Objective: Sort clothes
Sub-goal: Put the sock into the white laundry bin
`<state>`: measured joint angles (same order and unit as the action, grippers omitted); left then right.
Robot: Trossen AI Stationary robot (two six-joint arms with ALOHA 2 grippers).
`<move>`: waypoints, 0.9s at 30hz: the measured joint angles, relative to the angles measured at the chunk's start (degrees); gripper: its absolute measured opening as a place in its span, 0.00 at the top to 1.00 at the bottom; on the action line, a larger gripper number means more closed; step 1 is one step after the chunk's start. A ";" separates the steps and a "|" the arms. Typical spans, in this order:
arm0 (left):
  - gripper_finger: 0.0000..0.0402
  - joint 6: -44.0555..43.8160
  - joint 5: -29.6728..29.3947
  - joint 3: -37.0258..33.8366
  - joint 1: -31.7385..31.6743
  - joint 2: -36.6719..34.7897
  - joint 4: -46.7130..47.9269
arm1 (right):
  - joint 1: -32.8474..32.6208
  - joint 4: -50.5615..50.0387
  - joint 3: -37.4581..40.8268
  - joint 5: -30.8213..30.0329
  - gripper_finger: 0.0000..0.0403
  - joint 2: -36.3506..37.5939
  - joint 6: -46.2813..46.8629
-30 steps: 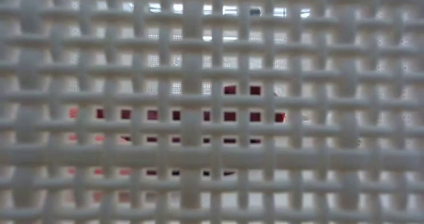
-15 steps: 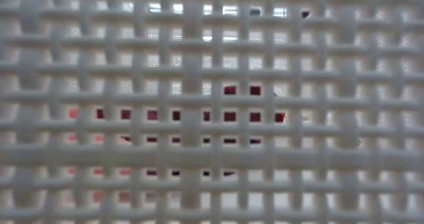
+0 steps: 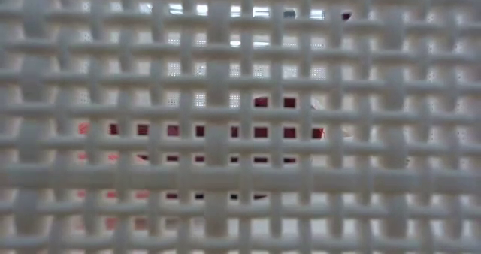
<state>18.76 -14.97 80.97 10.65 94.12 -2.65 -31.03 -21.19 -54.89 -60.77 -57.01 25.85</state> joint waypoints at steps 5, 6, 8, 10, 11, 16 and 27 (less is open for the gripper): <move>0.59 1.70 -6.79 0.02 0.28 3.46 -6.47 | 0.00 2.20 0.00 0.70 1.00 -0.82 -1.59; 0.59 1.58 -6.75 0.02 0.13 3.87 -7.56 | 0.00 2.75 0.00 0.76 1.00 -0.90 -2.01; 0.59 1.48 -6.76 0.02 -0.22 4.20 -8.98 | 0.00 3.46 0.00 0.92 1.00 -0.90 -2.58; 0.59 0.95 -7.07 0.02 -0.67 4.24 -9.88 | 0.00 3.46 0.00 0.98 1.00 -0.90 -2.58; 0.59 -0.05 -7.11 0.02 -0.94 4.22 -10.26 | 0.00 3.43 0.00 1.09 1.00 -0.90 -2.58; 0.59 -3.47 -3.00 0.02 -2.29 4.18 -10.65 | 0.00 4.21 0.00 1.05 1.00 -1.19 -2.55; 0.59 -6.49 -1.06 0.05 -2.78 4.80 -10.70 | 0.71 8.00 0.00 0.91 1.00 -2.97 -4.48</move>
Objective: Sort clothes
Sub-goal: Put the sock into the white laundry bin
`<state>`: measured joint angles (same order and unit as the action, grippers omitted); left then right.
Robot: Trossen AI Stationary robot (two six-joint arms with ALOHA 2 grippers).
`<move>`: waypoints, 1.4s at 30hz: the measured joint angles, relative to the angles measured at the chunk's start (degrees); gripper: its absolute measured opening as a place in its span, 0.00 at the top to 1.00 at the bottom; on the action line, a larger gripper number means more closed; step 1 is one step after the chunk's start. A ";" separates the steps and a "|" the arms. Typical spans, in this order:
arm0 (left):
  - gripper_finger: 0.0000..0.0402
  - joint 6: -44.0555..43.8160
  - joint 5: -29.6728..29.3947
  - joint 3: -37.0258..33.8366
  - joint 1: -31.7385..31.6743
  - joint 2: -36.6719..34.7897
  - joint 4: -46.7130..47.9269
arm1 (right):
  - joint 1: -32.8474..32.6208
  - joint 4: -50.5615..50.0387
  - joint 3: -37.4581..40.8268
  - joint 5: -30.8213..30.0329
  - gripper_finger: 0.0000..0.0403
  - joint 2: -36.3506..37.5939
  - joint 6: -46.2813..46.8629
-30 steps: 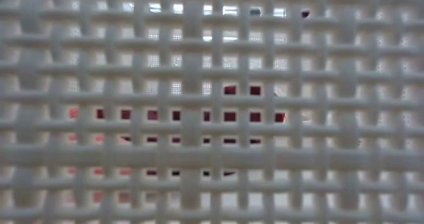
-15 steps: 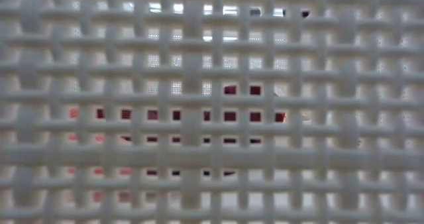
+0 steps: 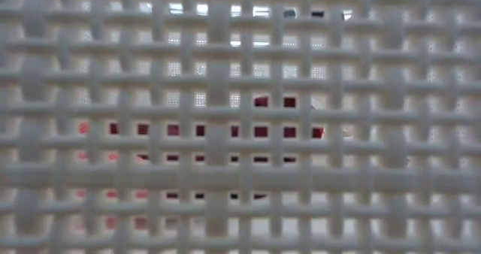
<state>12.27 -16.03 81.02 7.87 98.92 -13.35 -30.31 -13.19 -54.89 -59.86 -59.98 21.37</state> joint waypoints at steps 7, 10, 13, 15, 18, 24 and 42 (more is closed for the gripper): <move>0.67 -1.45 -1.58 -0.01 -0.41 0.04 0.08 | -0.01 0.09 0.00 0.62 1.00 -0.16 0.00; 0.84 -1.44 -2.16 0.00 -0.45 0.04 -0.69 | -0.02 0.09 0.00 1.71 1.00 -0.16 -0.32; 0.97 -1.43 -2.14 0.01 -0.32 0.04 -1.55 | -0.04 0.10 0.00 3.60 0.98 -0.14 -2.71; 0.97 -1.27 -2.14 -0.01 -0.30 0.04 -1.79 | -0.05 0.02 0.00 5.55 0.95 -0.14 -3.93; 0.98 -1.21 -2.49 -0.01 -0.30 0.04 -1.89 | -0.05 -0.58 0.00 9.16 0.88 -0.02 -3.88; 0.99 1.05 -4.25 0.01 -0.37 -0.11 -2.01 | -0.62 -2.24 0.00 10.88 0.68 1.63 -6.35; 1.00 3.26 -7.31 0.08 8.21 -16.86 17.13 | -6.55 -16.56 0.02 9.91 0.55 9.13 3.67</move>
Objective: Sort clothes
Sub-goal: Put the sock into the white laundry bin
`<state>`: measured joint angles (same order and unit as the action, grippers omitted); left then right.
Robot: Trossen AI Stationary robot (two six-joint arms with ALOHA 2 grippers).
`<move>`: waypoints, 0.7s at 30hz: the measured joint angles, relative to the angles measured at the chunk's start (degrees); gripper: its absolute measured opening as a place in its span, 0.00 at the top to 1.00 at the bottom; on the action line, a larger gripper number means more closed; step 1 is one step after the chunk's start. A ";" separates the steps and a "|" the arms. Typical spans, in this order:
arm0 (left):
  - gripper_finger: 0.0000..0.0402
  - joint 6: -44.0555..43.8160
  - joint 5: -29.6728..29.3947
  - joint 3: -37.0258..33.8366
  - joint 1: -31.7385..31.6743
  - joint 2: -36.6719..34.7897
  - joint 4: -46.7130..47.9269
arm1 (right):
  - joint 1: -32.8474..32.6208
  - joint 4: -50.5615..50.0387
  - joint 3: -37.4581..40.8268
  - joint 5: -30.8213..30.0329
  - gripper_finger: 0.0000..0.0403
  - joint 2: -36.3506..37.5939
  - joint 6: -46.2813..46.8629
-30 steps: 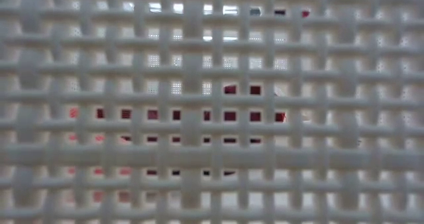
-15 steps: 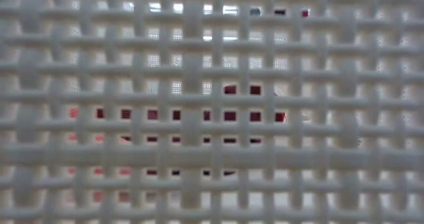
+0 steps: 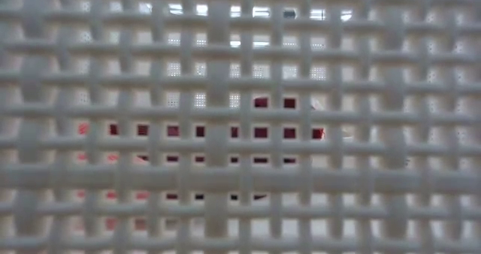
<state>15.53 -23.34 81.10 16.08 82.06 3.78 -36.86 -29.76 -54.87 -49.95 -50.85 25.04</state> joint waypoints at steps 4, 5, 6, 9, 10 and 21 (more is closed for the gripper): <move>0.99 -8.32 0.51 0.00 1.78 -1.55 10.64 | 0.00 -0.04 0.00 0.00 0.55 0.00 0.96; 0.99 -10.38 1.16 0.00 2.05 -1.59 12.43 | 0.05 -0.04 0.00 -0.03 0.55 -0.02 1.06; 0.99 -12.08 2.43 0.00 2.28 -1.61 14.04 | 0.04 -0.04 0.00 -0.41 0.55 -0.06 1.11; 0.99 -16.04 5.75 0.00 2.82 -0.25 18.28 | 0.04 -0.07 0.00 -2.18 0.55 -0.22 1.35; 0.99 -16.67 6.18 0.00 2.91 0.54 19.70 | 0.05 -0.06 0.00 -2.28 0.55 -0.22 1.43; 0.99 -18.24 15.18 -0.07 2.77 9.47 22.48 | 0.05 -0.07 0.00 -2.40 0.55 -1.16 2.84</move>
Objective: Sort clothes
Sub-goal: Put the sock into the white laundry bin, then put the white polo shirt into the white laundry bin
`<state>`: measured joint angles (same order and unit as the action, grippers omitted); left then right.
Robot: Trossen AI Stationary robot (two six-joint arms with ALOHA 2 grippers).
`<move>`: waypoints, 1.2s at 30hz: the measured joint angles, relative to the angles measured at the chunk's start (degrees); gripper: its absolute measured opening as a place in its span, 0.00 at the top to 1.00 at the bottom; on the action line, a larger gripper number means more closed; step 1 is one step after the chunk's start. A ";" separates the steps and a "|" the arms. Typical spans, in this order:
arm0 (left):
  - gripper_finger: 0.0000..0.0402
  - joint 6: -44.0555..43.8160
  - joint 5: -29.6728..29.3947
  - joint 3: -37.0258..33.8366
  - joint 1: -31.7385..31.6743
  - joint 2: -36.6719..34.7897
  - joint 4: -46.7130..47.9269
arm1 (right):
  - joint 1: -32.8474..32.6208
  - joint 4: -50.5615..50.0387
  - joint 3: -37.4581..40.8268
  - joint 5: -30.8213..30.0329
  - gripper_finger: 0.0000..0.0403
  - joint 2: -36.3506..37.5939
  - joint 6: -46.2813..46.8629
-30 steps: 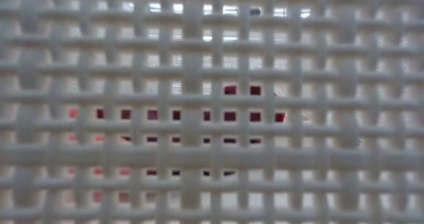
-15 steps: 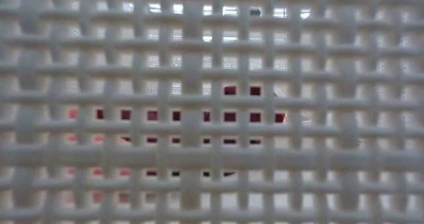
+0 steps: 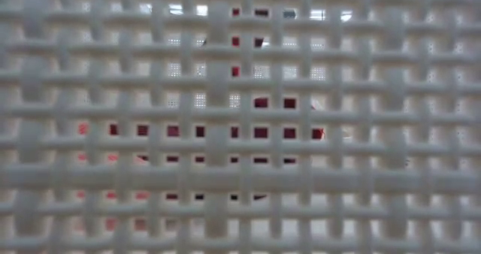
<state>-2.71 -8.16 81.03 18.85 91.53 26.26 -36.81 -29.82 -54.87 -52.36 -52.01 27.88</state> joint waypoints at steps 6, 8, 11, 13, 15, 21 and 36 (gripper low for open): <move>0.98 -0.02 1.88 -0.02 0.00 1.50 -0.06 | -0.01 -0.15 0.00 0.00 0.55 -0.02 0.00; 0.98 0.02 1.88 -0.02 0.00 1.50 -0.38 | 0.00 -0.20 0.00 0.00 0.55 -0.02 0.00; 0.93 1.15 1.88 -0.02 0.00 1.50 -0.41 | -0.01 -0.26 0.00 0.00 0.55 -0.02 0.00; 0.88 2.74 1.90 -0.02 0.03 1.50 -0.33 | 0.01 -0.26 0.00 0.00 0.55 -0.02 0.00; 0.82 3.22 2.02 -0.02 0.19 1.50 -0.26 | 0.01 -0.34 0.00 0.00 0.55 -0.02 0.00; 0.71 2.94 2.19 0.00 0.44 0.12 1.37 | 0.01 -0.46 0.00 0.00 0.55 -0.02 -0.02; 0.70 14.15 -10.77 1.68 -2.92 -7.81 7.86 | 0.05 -11.62 0.00 -3.48 0.55 -1.84 1.34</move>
<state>11.44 -18.93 82.72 15.93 83.72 34.12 -36.75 -41.44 -54.87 -55.84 -53.85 29.21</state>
